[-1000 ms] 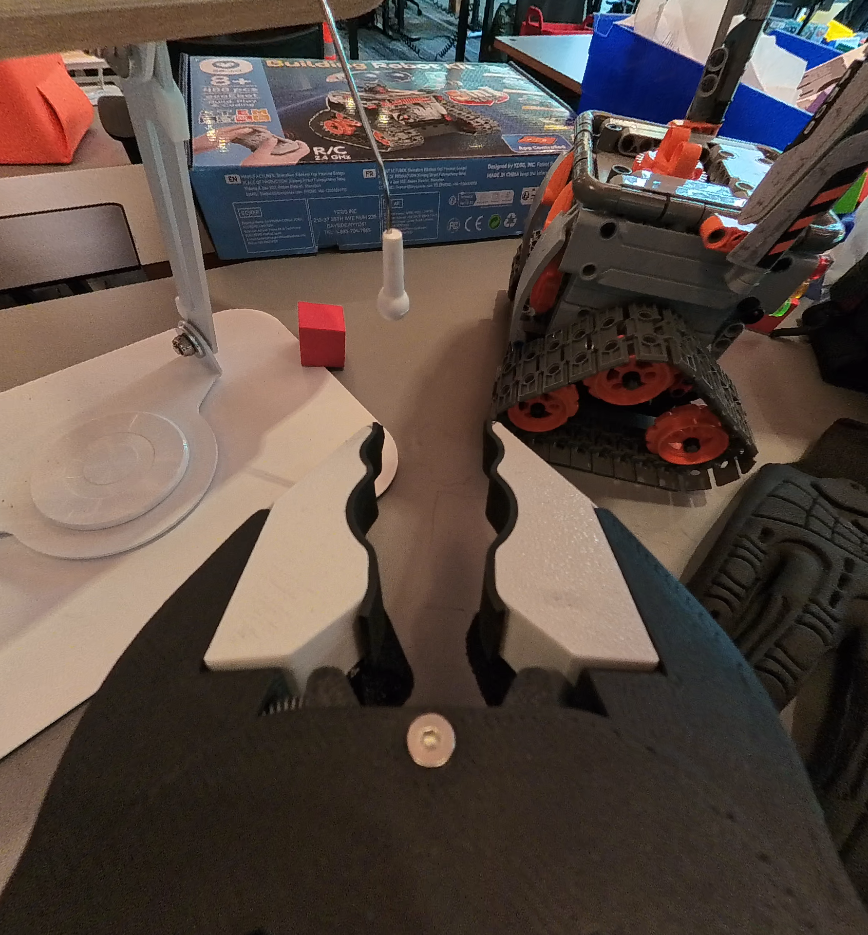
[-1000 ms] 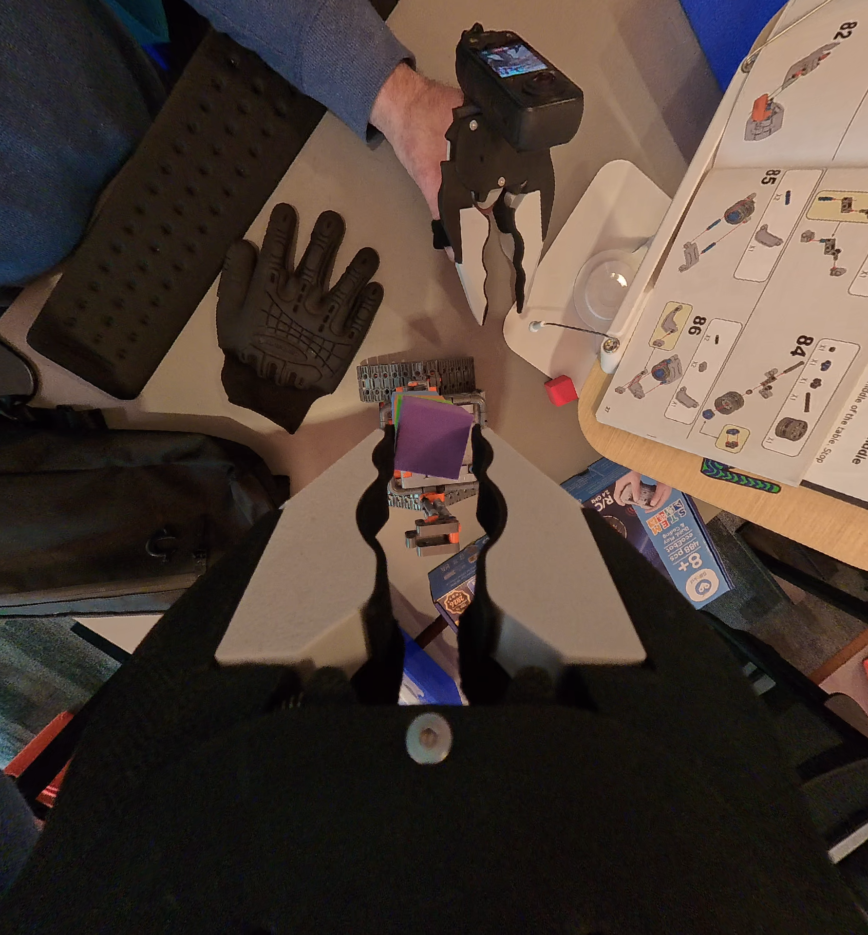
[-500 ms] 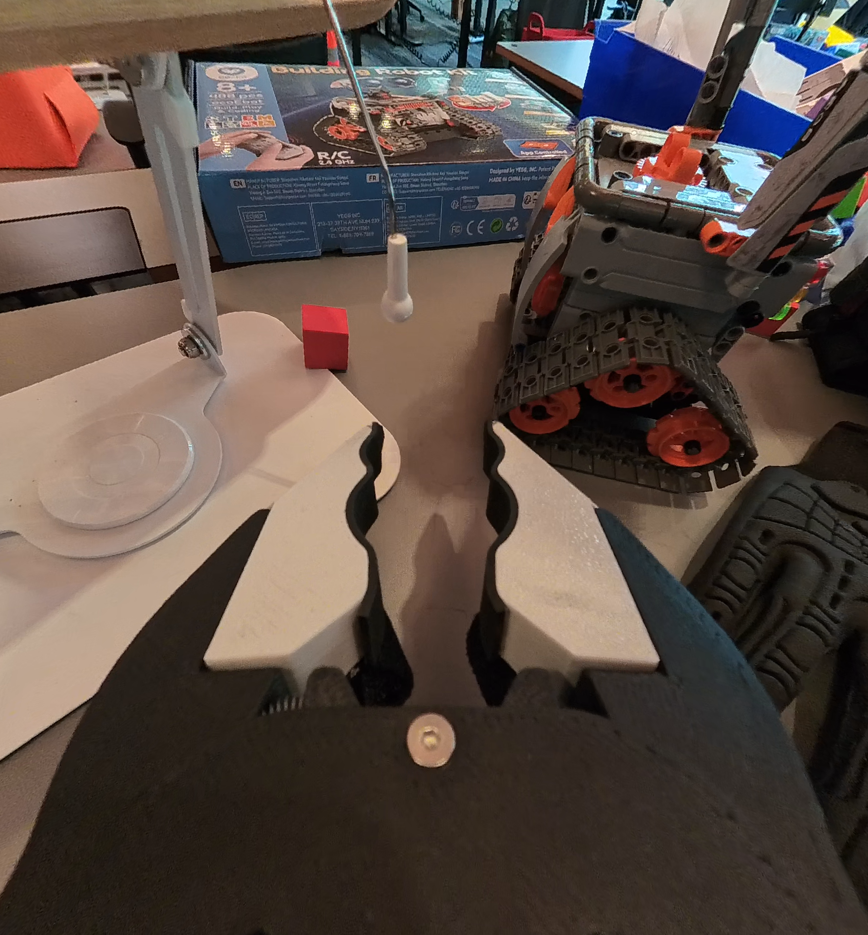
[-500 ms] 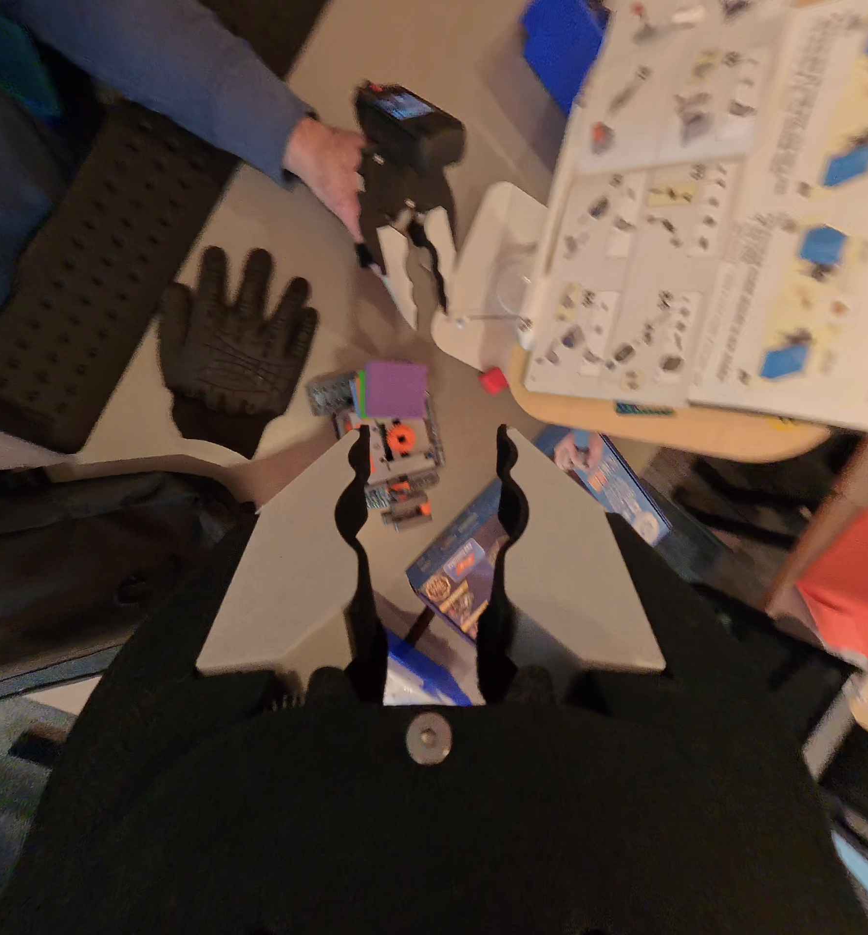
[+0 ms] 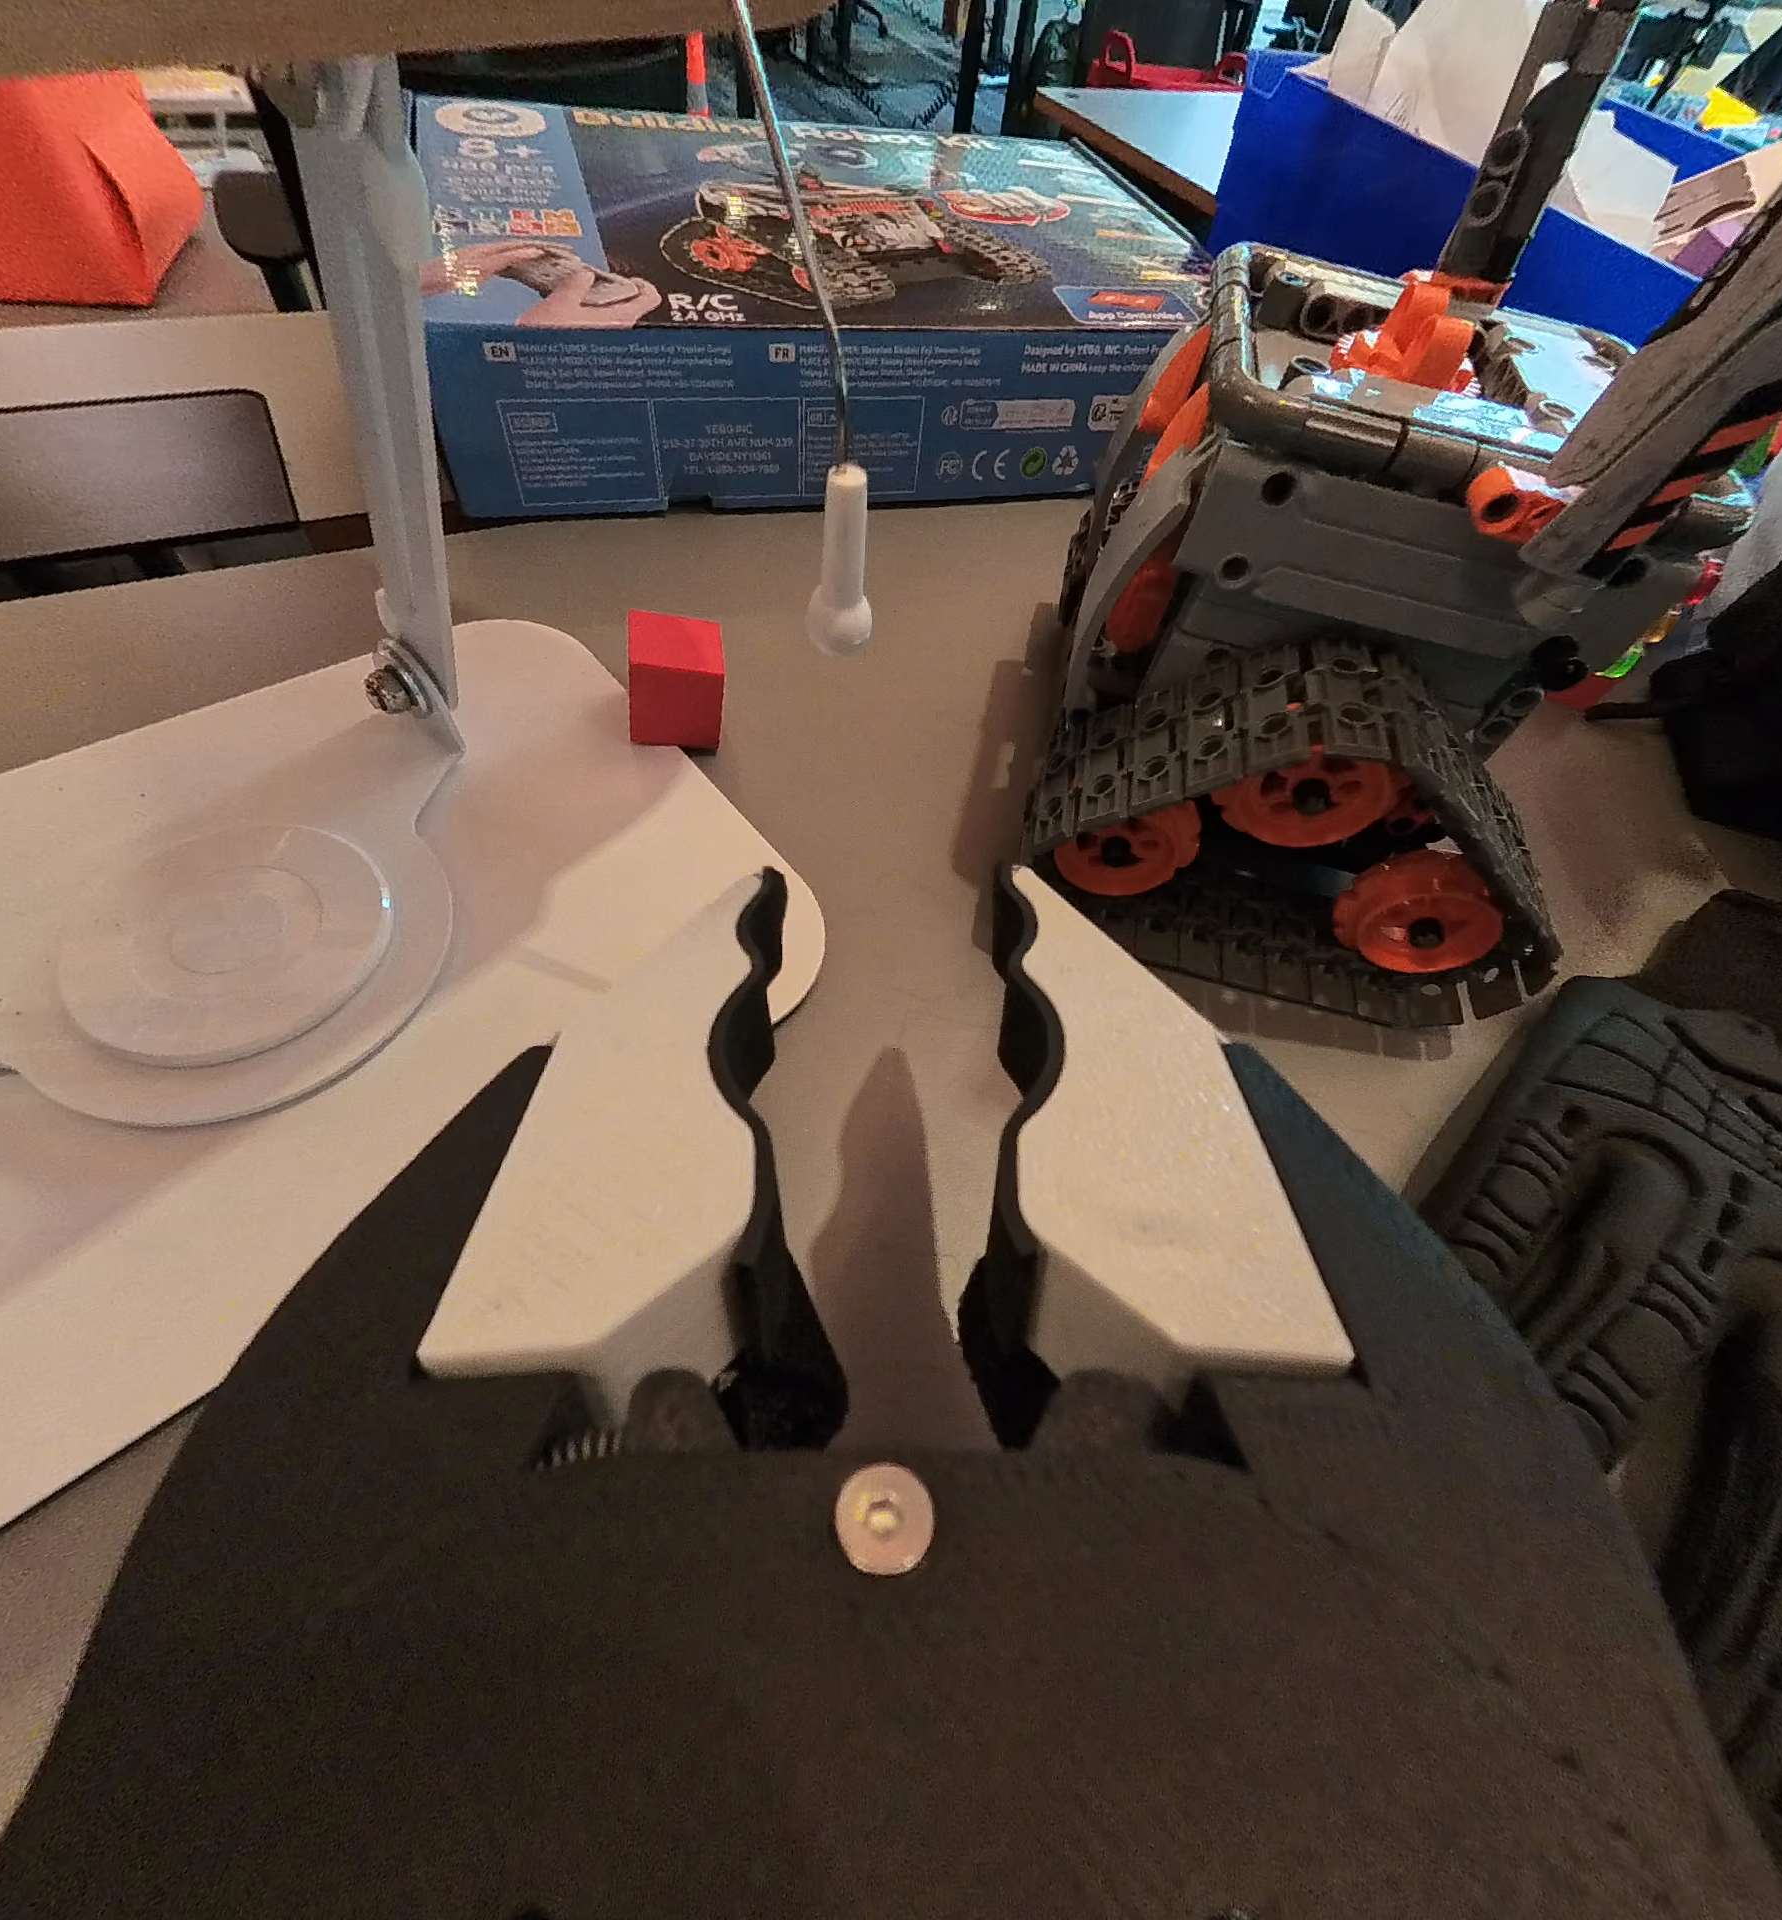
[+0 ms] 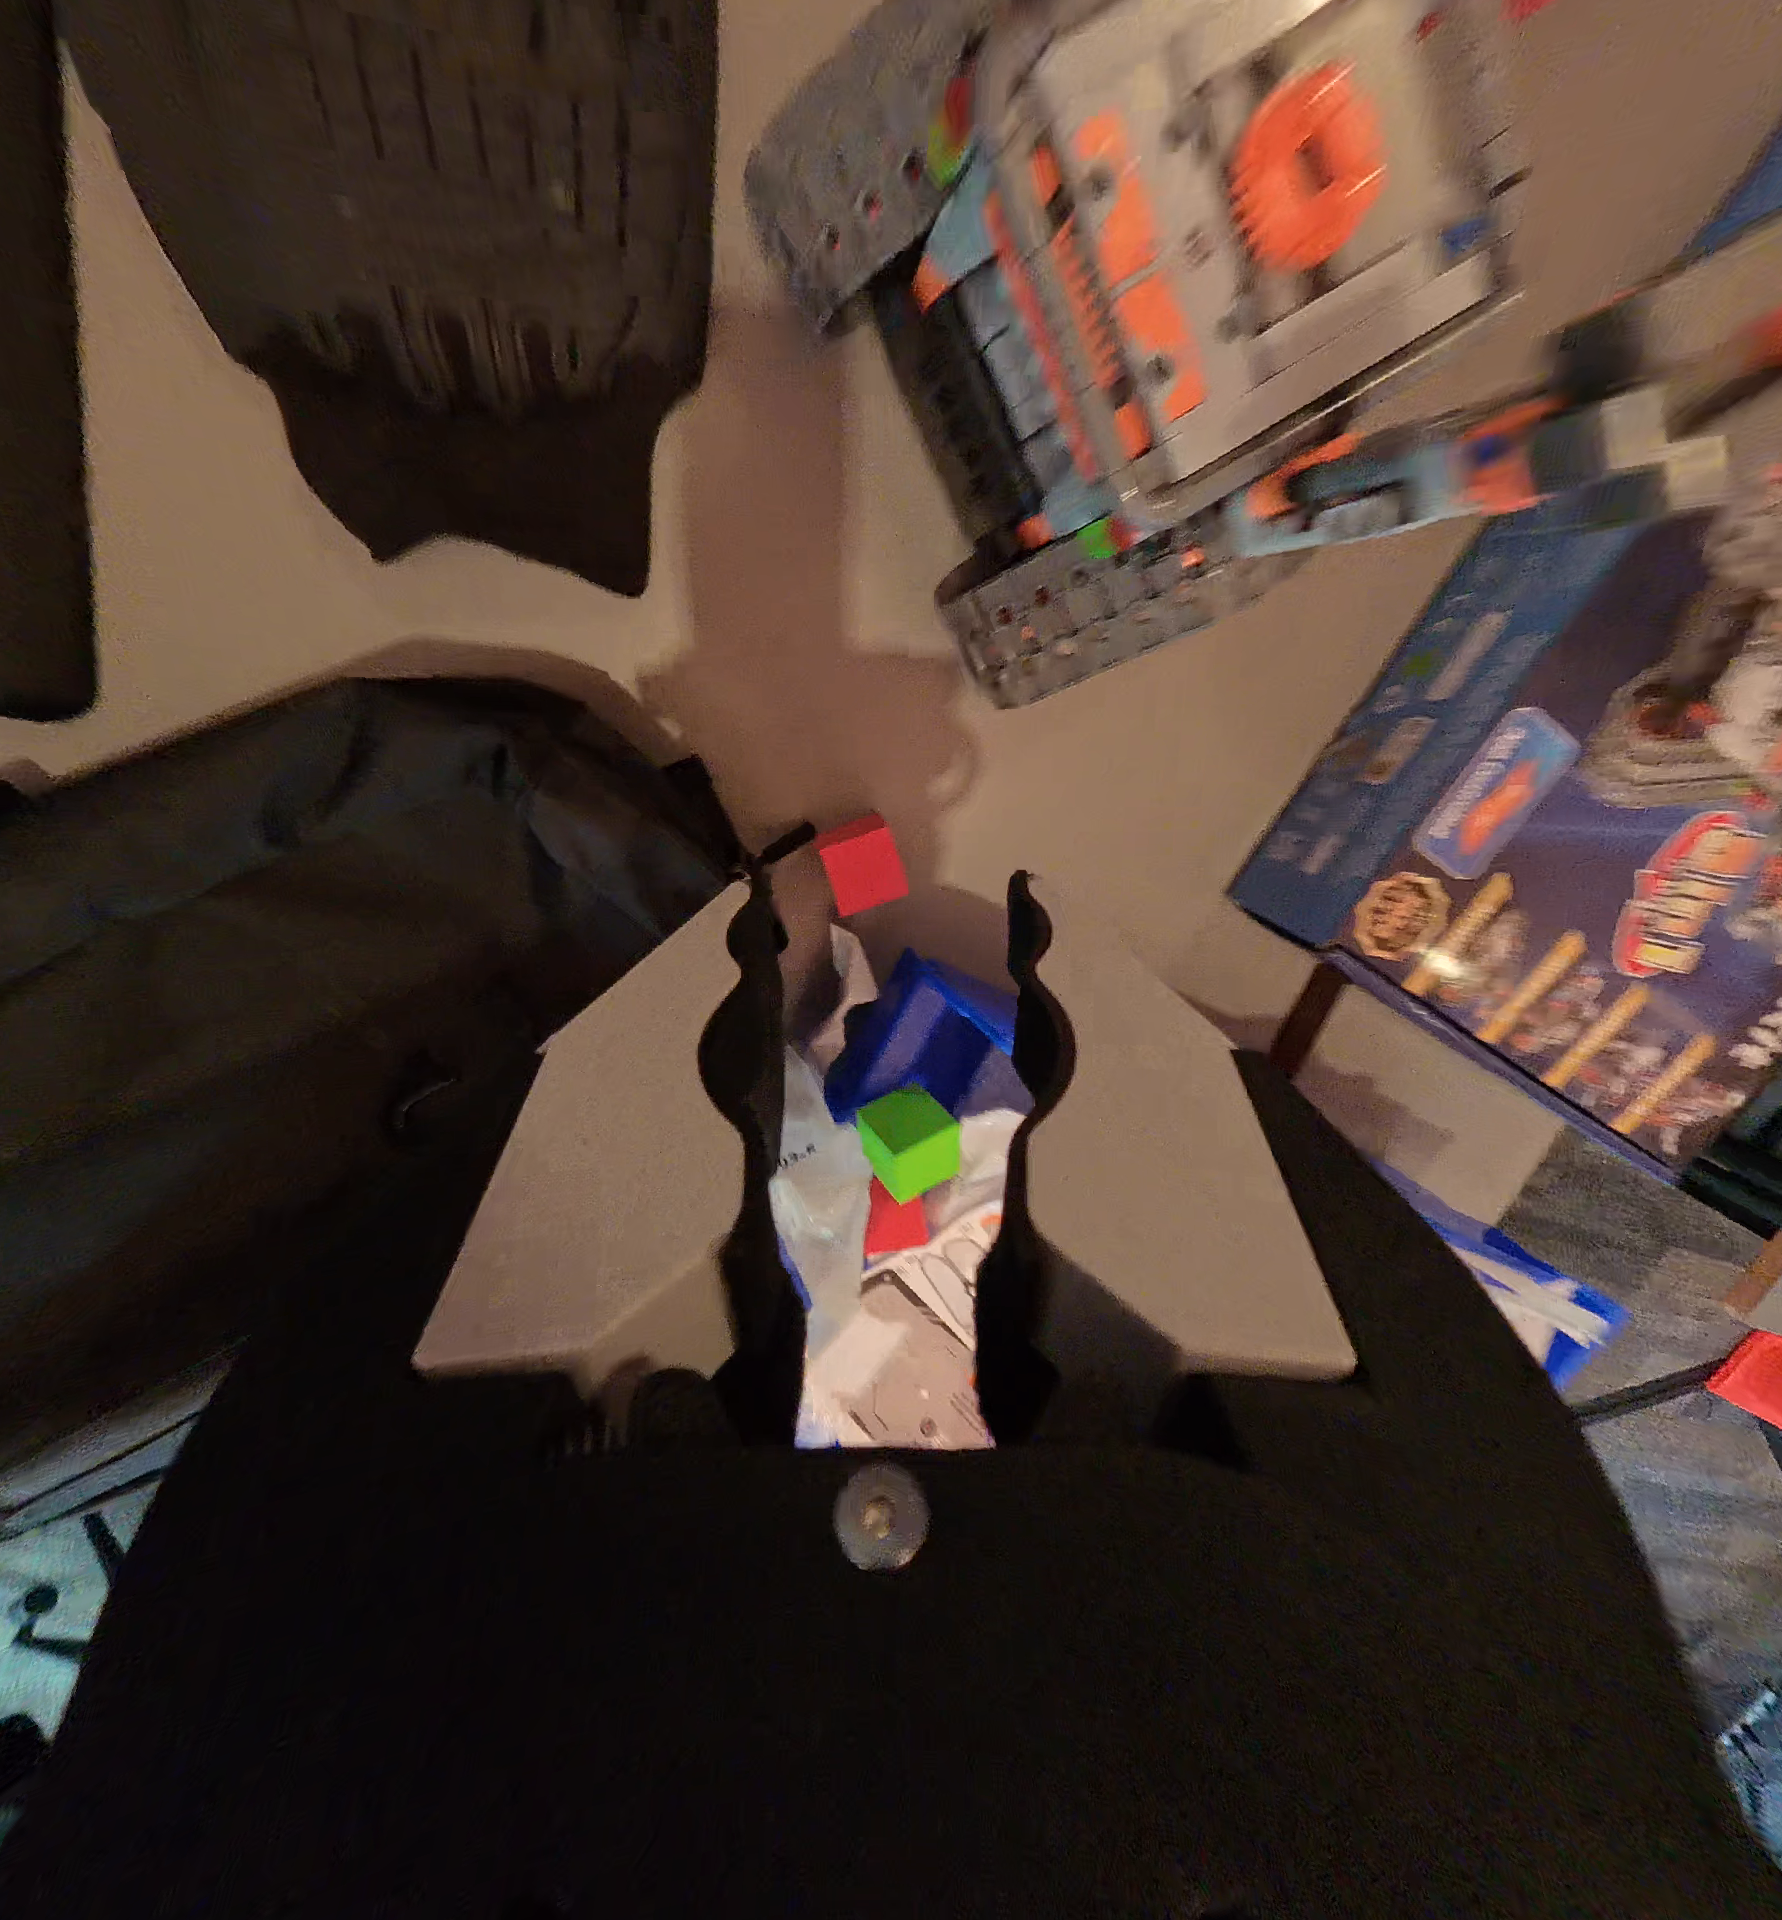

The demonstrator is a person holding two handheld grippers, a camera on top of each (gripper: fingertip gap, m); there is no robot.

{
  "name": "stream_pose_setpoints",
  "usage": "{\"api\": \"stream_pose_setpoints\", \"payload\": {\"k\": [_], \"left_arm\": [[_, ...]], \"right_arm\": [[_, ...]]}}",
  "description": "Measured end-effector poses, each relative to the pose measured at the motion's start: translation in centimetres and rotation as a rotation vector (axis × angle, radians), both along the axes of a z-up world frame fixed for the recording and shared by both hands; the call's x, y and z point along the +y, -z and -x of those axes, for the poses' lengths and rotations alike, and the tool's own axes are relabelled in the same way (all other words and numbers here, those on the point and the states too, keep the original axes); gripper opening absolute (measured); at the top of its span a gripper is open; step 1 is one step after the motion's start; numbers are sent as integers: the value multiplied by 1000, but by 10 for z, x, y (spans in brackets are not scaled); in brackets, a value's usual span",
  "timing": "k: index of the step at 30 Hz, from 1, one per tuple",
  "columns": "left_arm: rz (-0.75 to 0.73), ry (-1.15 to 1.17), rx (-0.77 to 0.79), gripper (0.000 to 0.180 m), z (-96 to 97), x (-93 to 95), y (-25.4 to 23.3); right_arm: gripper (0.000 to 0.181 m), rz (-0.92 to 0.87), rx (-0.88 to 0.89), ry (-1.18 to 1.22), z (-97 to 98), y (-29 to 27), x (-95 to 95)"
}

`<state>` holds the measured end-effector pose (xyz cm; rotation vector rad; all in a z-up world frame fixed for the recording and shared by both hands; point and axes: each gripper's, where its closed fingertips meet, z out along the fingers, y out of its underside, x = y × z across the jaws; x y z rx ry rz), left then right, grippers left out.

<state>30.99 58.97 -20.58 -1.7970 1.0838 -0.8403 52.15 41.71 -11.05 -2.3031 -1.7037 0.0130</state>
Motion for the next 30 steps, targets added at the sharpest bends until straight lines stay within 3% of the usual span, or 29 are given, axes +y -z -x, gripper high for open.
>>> {"api": "stream_pose_setpoints", "payload": {"k": [7, 15, 24, 30], "left_arm": [[-5, 11, 15, 37, -1, -3, 4], [-11, 2, 8, 37, 2, 0, 2], [-13, 0, 9, 37, 2, 2, 2], [-12, 1, 8, 37, 1, 2, 2]], "right_arm": [[48, 28, -164, -64, -14, 91, -4], [29, 113, -282, -89, -32, 129, -3], [24, 139, -219, -62, -30, 132, -4], [24, 80, -97, -10, -22, 78, 3]]}}
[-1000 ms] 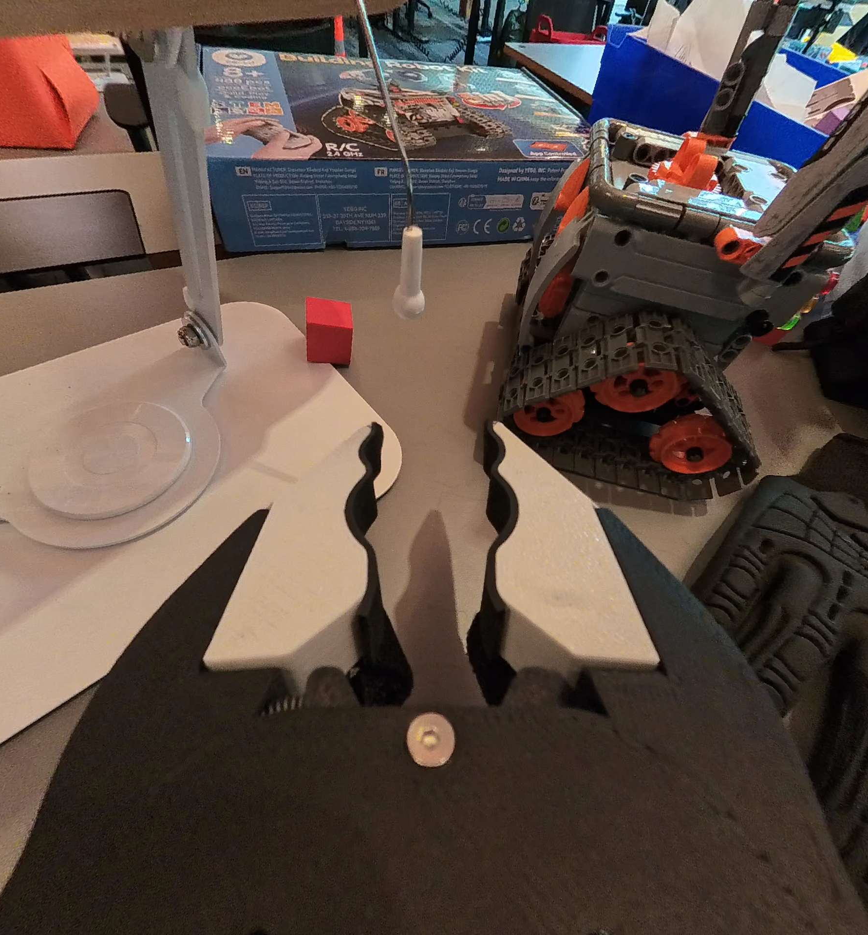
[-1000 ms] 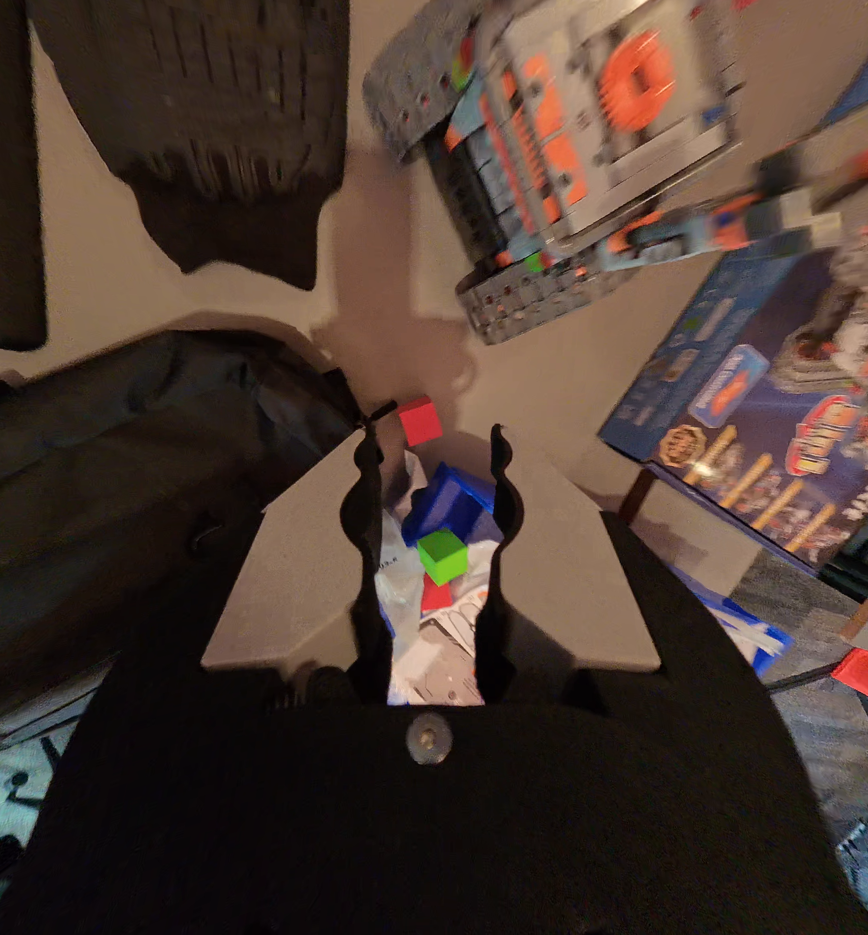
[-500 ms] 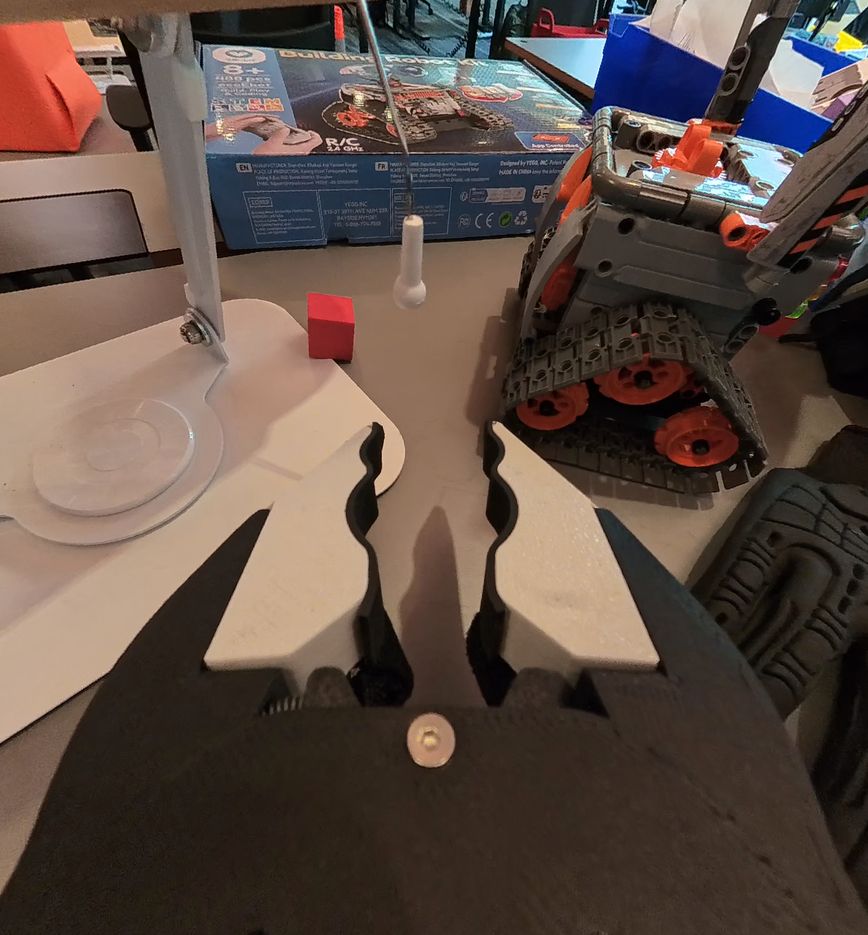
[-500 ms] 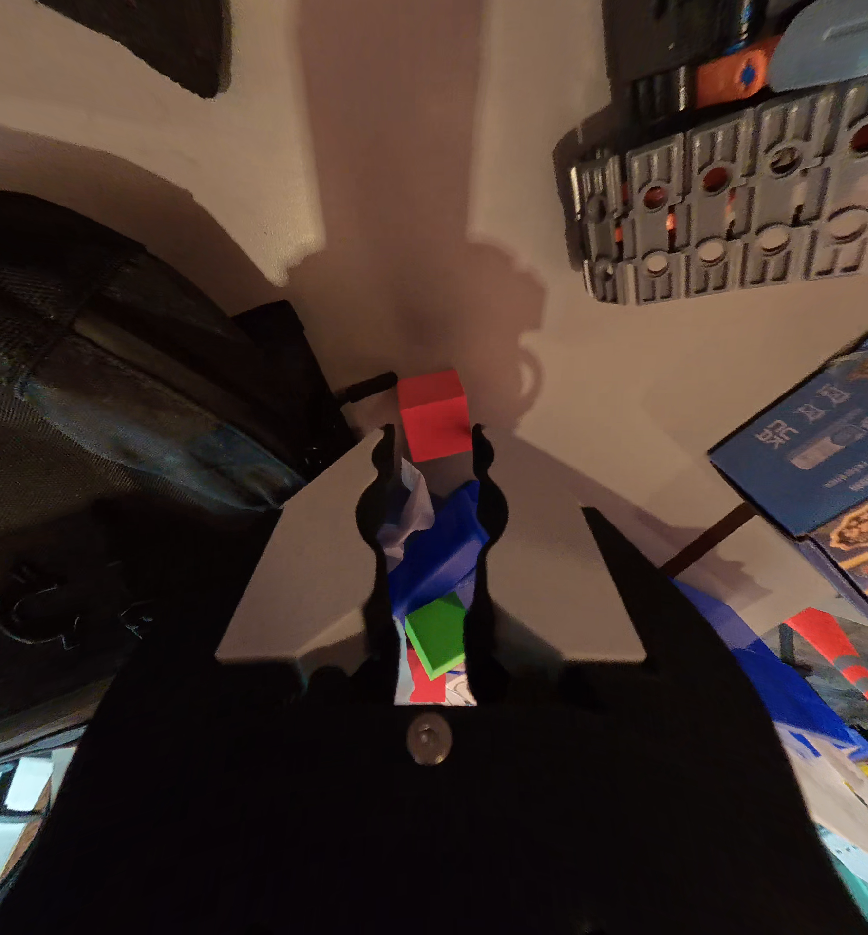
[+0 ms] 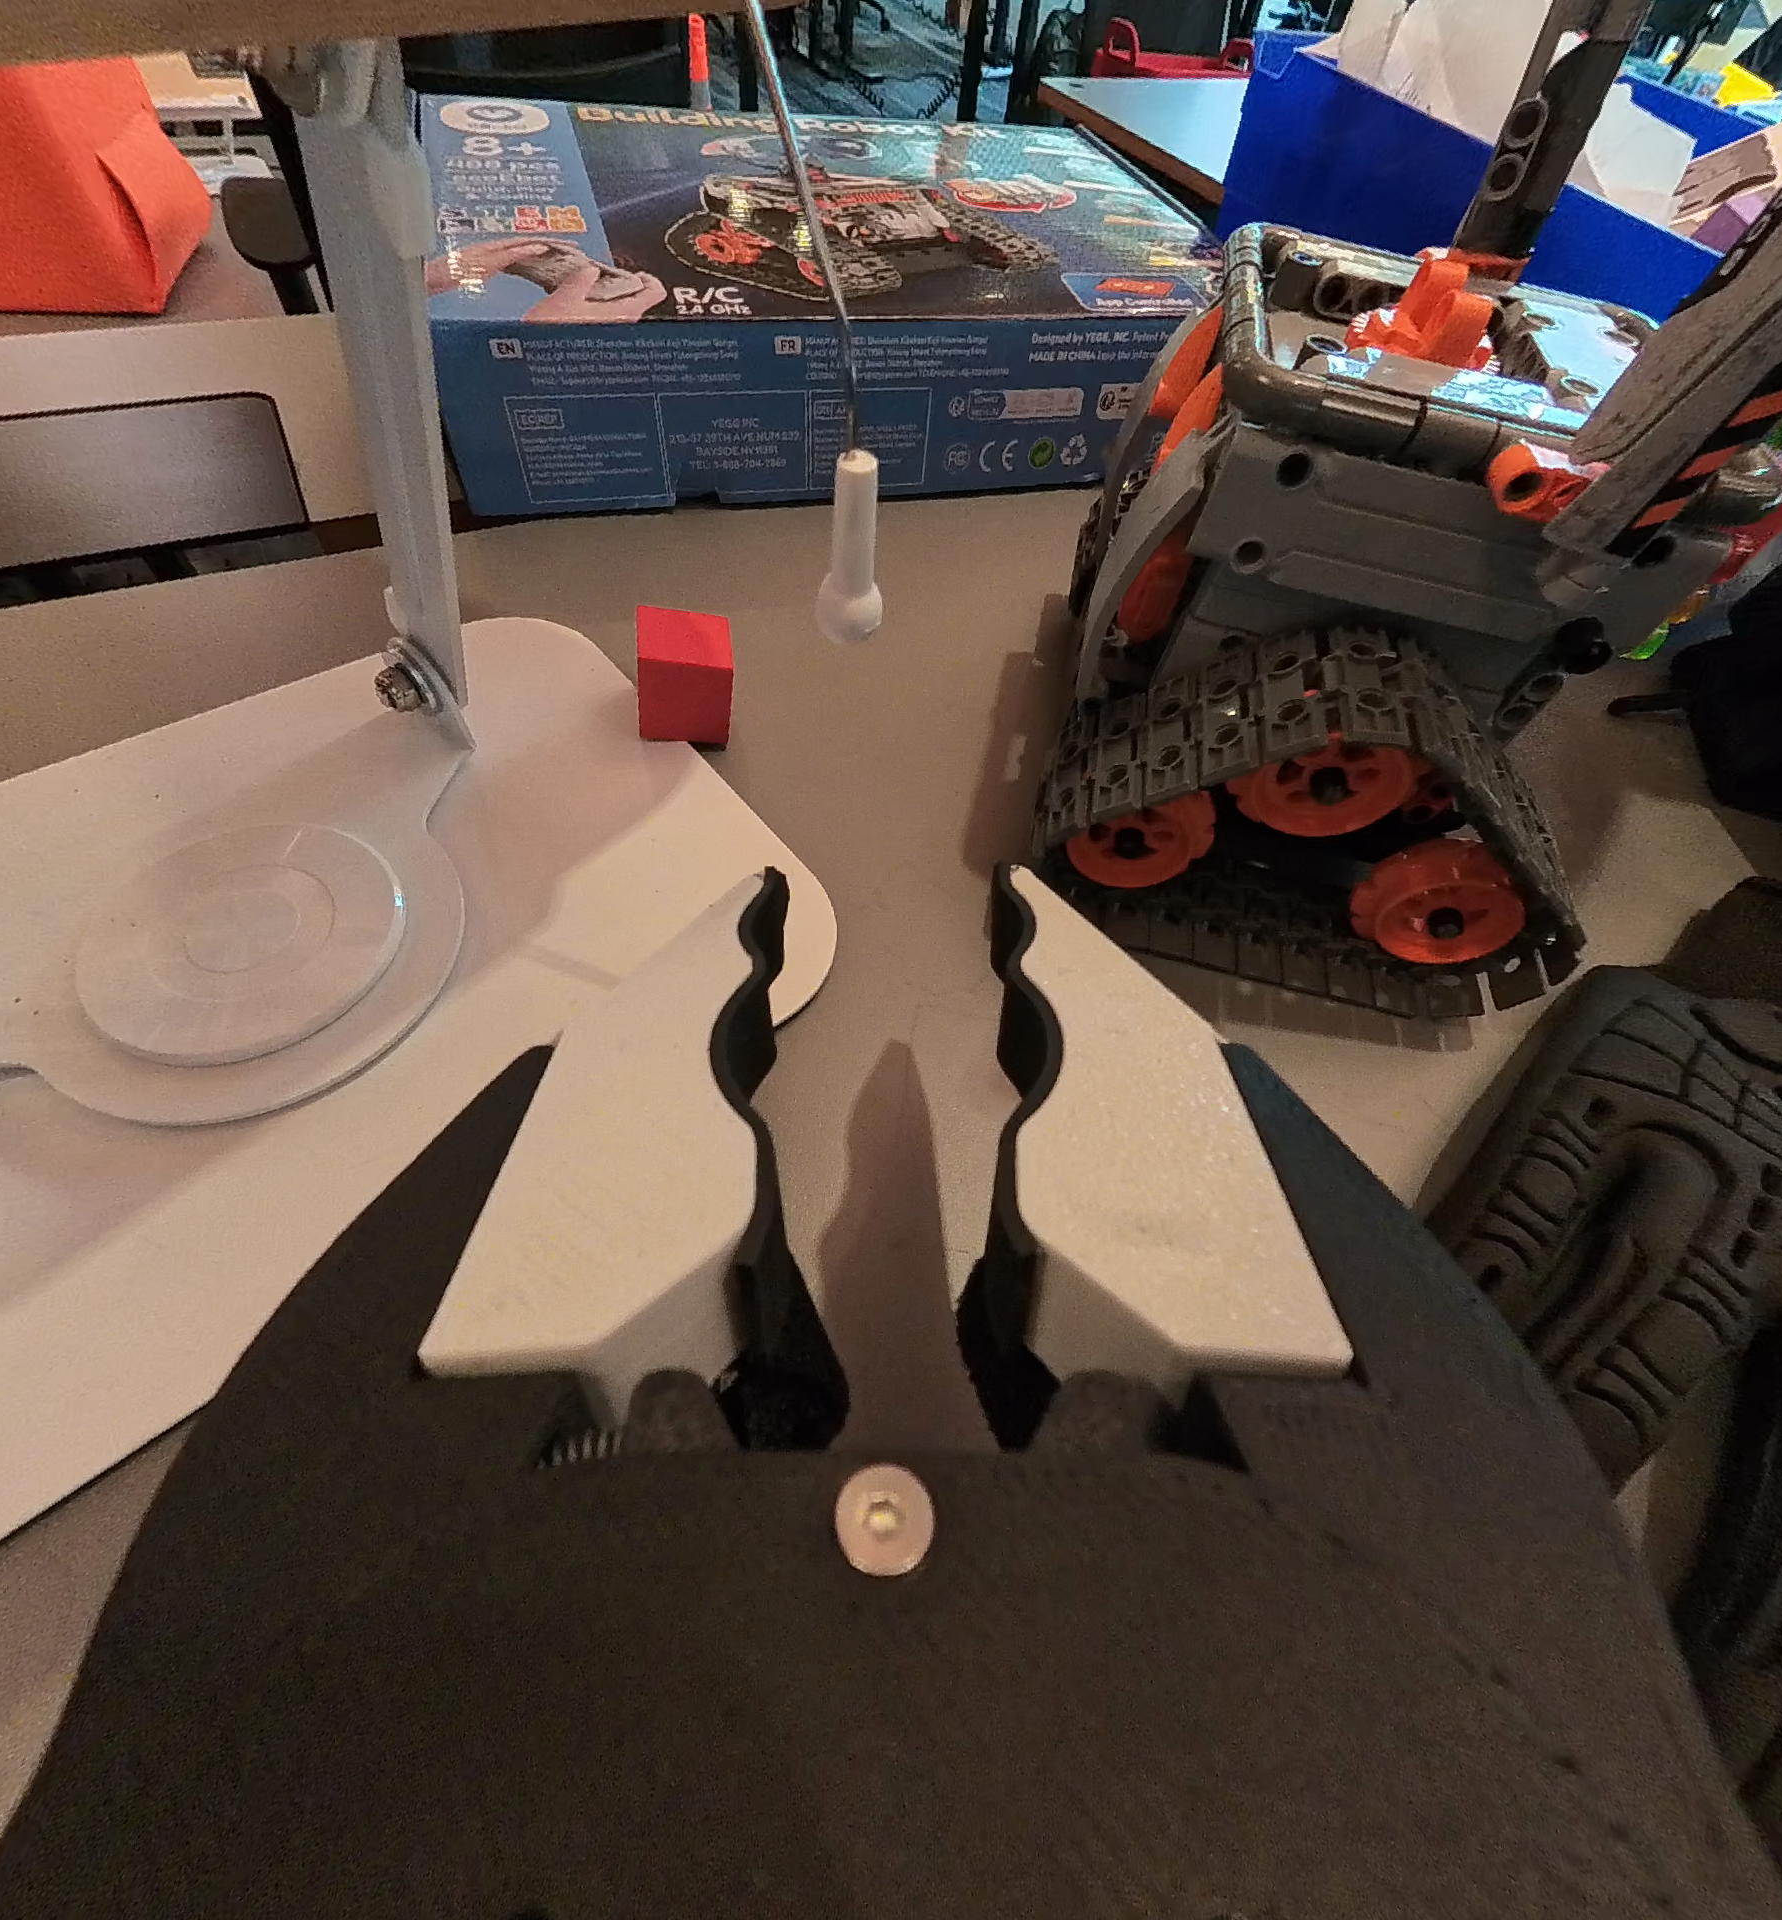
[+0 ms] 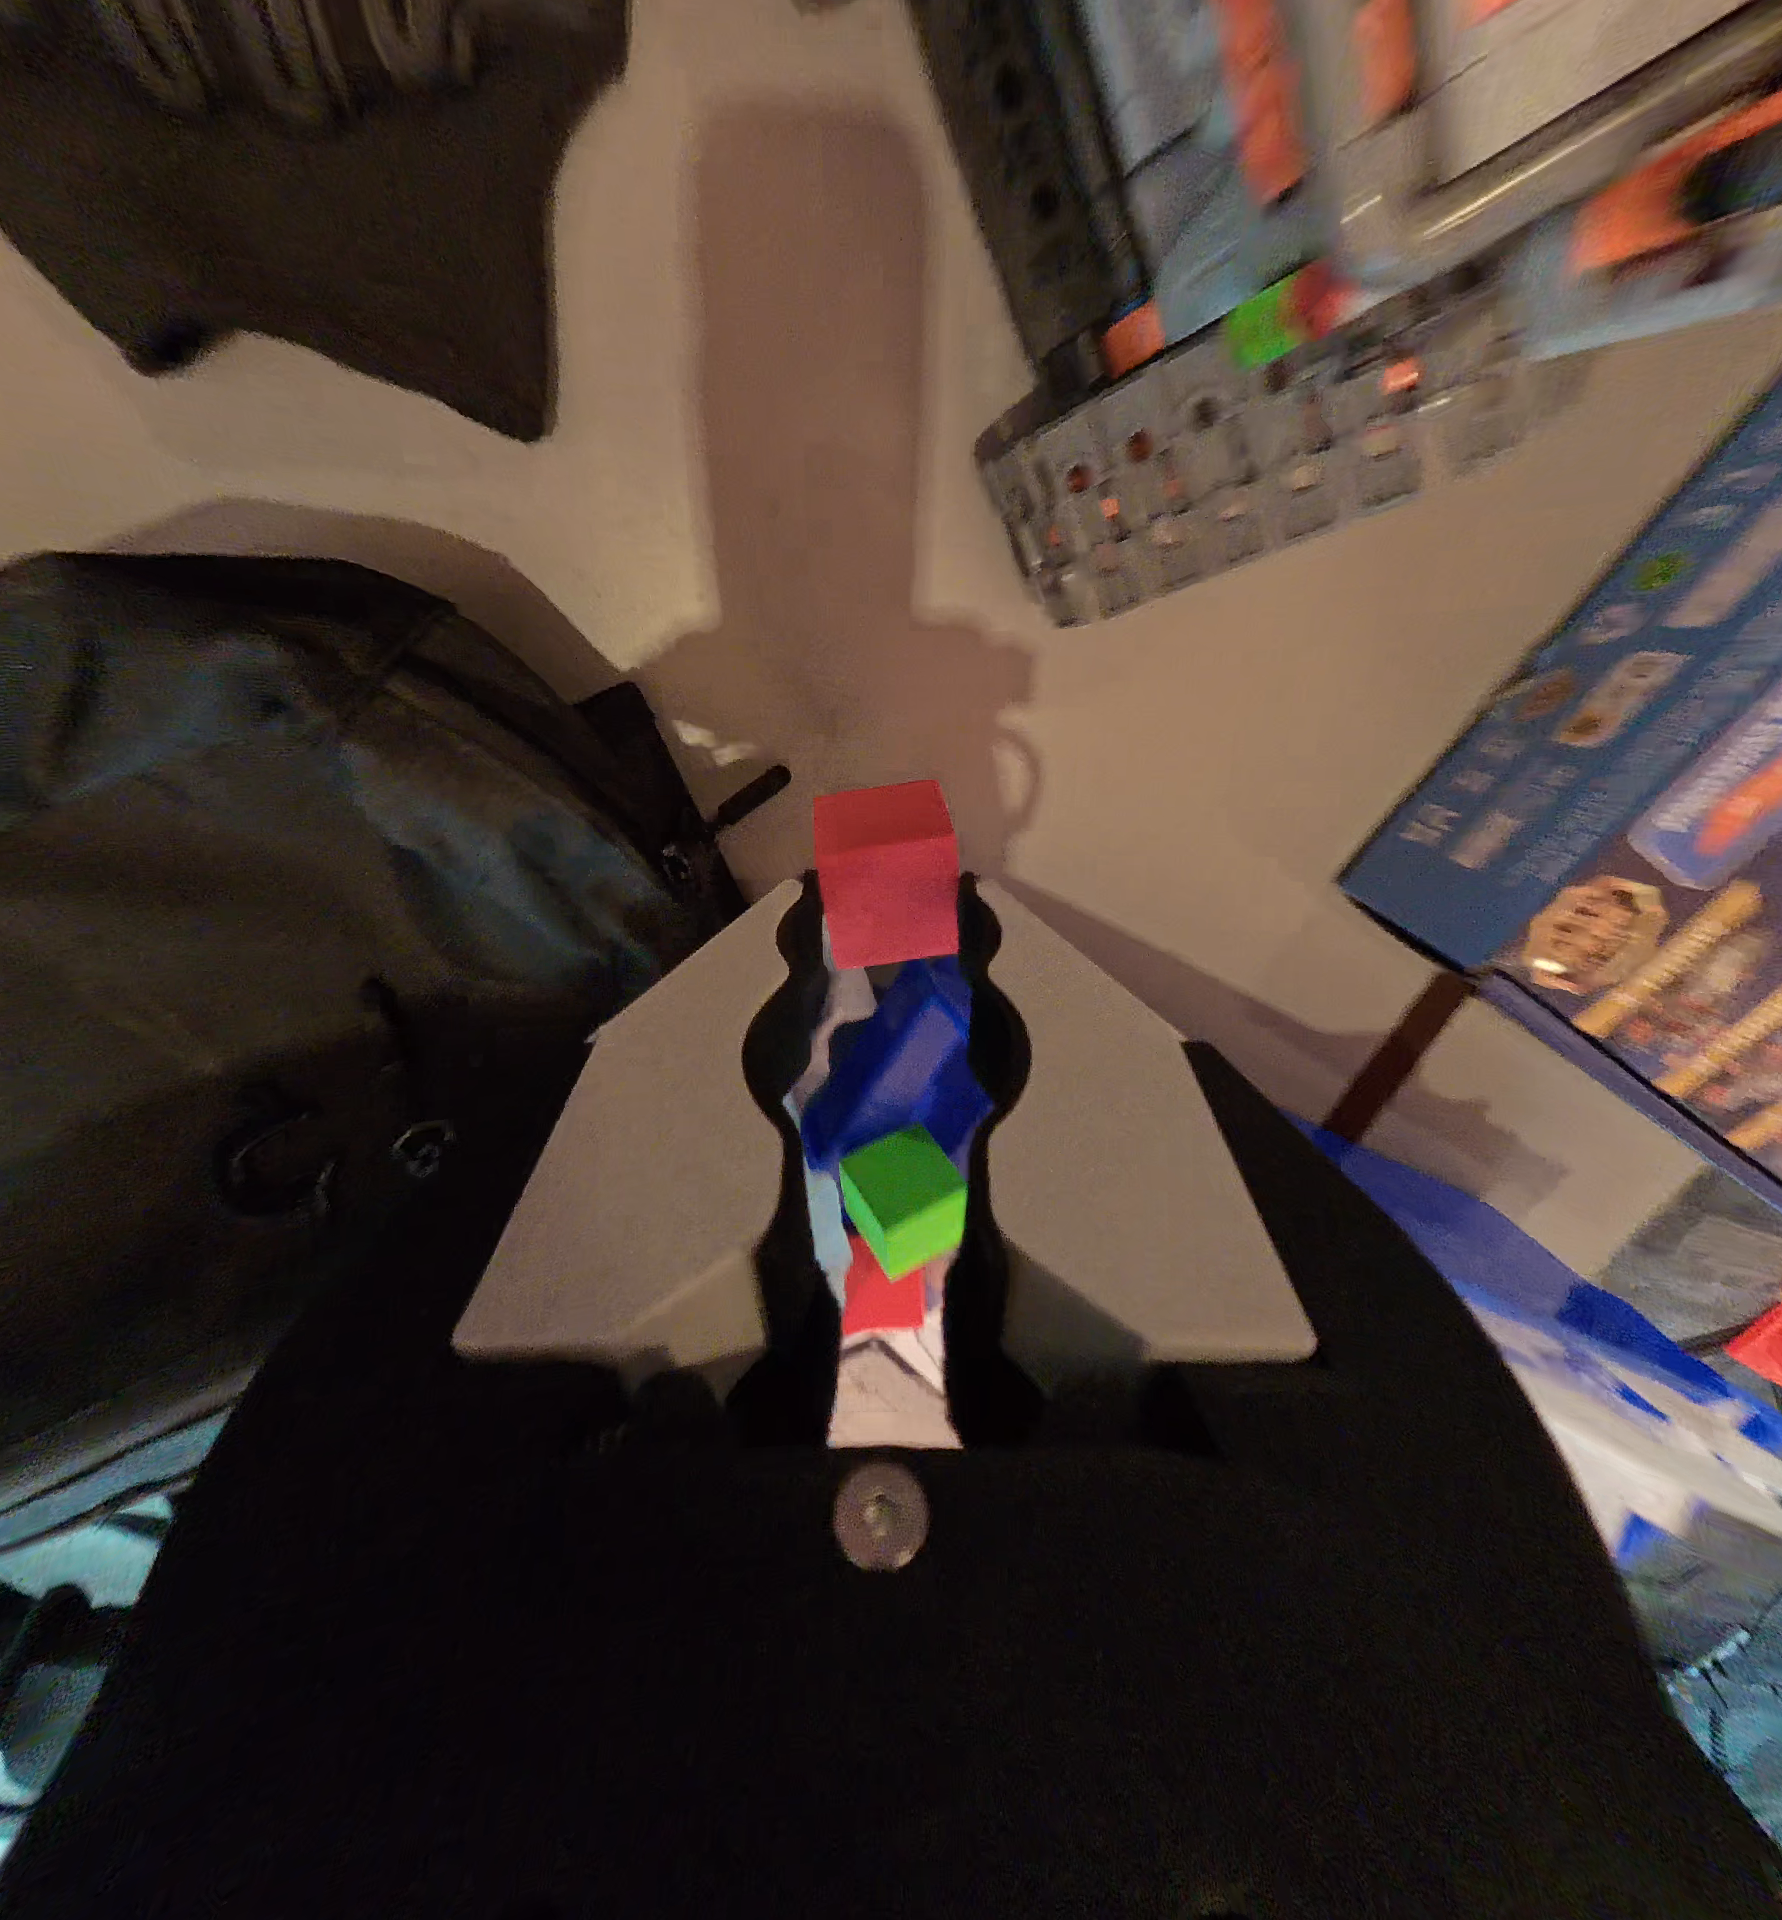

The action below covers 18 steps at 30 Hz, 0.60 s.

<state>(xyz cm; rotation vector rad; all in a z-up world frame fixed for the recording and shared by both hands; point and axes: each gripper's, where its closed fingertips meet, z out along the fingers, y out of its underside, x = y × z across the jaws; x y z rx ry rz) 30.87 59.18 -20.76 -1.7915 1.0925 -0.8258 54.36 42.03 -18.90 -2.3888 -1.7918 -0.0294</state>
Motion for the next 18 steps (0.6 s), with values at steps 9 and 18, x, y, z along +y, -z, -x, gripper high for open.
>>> {"api": "stream_pose_setpoints", "payload": {"k": [9, 18], "left_arm": [[9, 2, 0, 37, -1, -1, 2], [10, -2, -18, 37, 1, 0, -2]], "right_arm": [[24, -198, 165, -131, 55, -211, 24], [24, -166, 40, -286, 125, -296, 53]]}}
